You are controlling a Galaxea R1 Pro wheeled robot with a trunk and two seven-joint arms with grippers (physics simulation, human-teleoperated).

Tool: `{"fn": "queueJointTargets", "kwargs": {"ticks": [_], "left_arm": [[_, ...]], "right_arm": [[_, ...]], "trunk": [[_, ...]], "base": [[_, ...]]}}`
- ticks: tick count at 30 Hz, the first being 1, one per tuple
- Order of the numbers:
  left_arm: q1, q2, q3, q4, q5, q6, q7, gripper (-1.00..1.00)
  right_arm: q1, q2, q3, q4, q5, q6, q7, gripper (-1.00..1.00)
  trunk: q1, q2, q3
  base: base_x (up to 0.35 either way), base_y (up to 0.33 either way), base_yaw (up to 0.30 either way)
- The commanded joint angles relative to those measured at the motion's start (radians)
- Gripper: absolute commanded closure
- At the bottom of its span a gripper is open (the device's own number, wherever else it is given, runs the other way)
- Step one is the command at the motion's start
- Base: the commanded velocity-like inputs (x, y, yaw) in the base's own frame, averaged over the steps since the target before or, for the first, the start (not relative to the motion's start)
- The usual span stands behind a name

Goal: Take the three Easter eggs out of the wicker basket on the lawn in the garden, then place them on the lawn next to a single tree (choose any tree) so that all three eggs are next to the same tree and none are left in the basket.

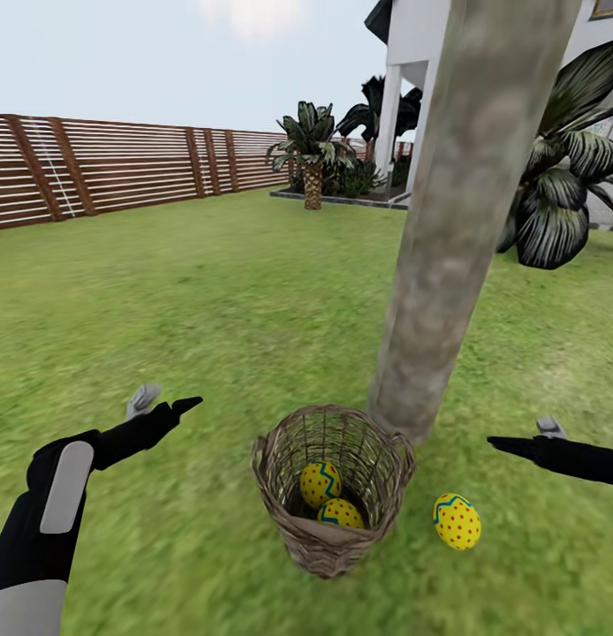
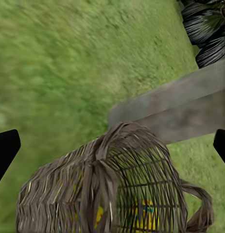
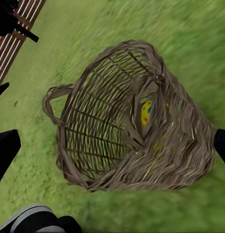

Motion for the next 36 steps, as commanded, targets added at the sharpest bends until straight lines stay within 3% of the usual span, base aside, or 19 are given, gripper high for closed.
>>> {"fn": "queueJointTargets", "kwargs": {"ticks": [1, 4, 7, 10, 11, 16, 18, 22, 30, 36], "left_arm": [[-0.001, -0.001, 0.002, 0.001, -0.009, 0.005, -0.010, -1.00], [-0.001, -0.002, 0.001, 0.002, -0.009, 0.005, -0.010, -1.00], [-0.001, -0.004, -0.001, 0.001, -0.009, 0.005, -0.010, -1.00], [-0.001, -0.004, -0.001, 0.001, -0.009, 0.004, -0.010, -1.00], [-0.001, -0.005, -0.001, 0.000, -0.009, 0.003, -0.010, -1.00], [-0.001, -0.007, -0.001, -0.002, -0.009, -0.001, -0.011, -1.00], [-0.001, -0.008, -0.001, -0.001, -0.009, -0.001, -0.011, -1.00], [-0.001, -0.010, -0.002, -0.002, -0.009, -0.003, -0.024, -1.00], [-0.001, -0.008, 0.000, 0.001, -0.009, -0.005, -0.108, -1.00], [-0.001, -0.008, 0.000, 0.002, -0.009, -0.006, -0.114, -1.00]], "right_arm": [[0.000, 0.001, 0.000, -0.001, -0.001, 0.014, 0.012, -1.00], [0.001, 0.005, 0.014, -0.002, 0.001, 0.018, 0.023, -1.00], [0.001, 0.011, 0.068, -0.002, 0.000, 0.020, 0.024, -1.00], [0.002, 0.054, 0.098, -0.001, 0.004, 0.022, 0.010, -1.00], [0.003, 0.083, 0.104, 0.000, 0.007, 0.022, -0.019, -1.00], [0.003, 0.174, 0.109, -0.001, 0.023, 0.022, -0.220, -1.00], [0.003, 0.194, 0.109, -0.002, 0.024, 0.022, -0.240, -1.00], [0.003, 0.233, 0.110, -0.002, 0.025, 0.023, -0.253, -1.00], [0.003, 0.298, 0.112, -0.004, 0.029, 0.025, -0.261, -1.00], [0.003, 0.317, 0.111, -0.062, 0.030, 0.078, -0.261, -1.00]], "trunk": [[-0.001, 0.000, 0.003], [-0.002, 0.001, 0.015], [-0.014, 0.022, 0.024], [-0.025, 0.043, 0.033], [-0.029, 0.050, 0.037], [-0.044, 0.078, 0.049], [-0.044, 0.078, 0.049], [-0.044, 0.078, 0.049], [-0.044, 0.078, 0.049], [-0.044, 0.078, 0.049]], "base": [[0.000, 0.000, 0.000], [0.000, 0.000, 0.000], [0.000, 0.000, 0.000], [0.000, 0.000, 0.000], [0.000, 0.000, 0.000], [0.000, 0.000, 0.000], [0.000, 0.000, 0.000], [0.000, 0.000, 0.000], [0.000, 0.000, 0.000], [0.000, 0.000, 0.000]]}}
